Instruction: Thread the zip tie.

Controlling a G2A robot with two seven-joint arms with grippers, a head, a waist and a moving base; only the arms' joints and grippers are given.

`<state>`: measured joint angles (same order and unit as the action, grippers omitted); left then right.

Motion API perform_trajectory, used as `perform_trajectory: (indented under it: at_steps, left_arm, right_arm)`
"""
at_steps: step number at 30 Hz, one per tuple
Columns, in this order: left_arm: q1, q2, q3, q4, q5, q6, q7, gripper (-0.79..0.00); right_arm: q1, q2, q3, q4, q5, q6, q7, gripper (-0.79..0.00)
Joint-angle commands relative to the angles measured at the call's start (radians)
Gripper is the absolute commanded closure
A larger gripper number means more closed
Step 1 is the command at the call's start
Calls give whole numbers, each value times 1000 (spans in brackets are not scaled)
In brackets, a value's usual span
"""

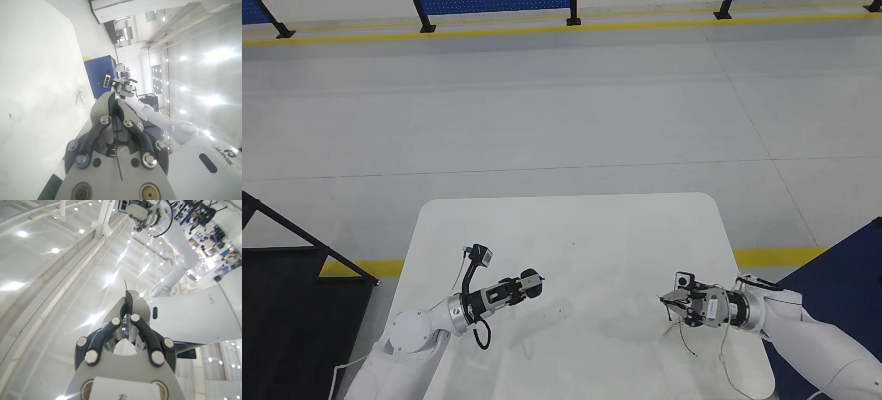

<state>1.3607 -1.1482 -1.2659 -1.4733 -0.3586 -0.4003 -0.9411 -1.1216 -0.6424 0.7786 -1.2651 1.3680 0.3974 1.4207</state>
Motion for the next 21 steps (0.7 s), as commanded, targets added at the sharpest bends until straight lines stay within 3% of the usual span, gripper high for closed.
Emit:
perform_trajectory:
  at_steps: [1,10,12,21]
  left_arm:
    - [0,0,0,0,0,0,0,0]
    - [0,0,0,0,0,0,0,0]
    - [0,0,0,0,0,0,0,0]
    - [0,0,0,0,0,0,0,0]
  right_arm:
    - [8,3,9,17,-89,-46,18,0]
    - [-24,16,69,-7,-281,-254,-34,0]
    - [-41,16,87,-13,-260,-299,-45,0]
    - [-41,16,87,-13,-260,-299,-45,0]
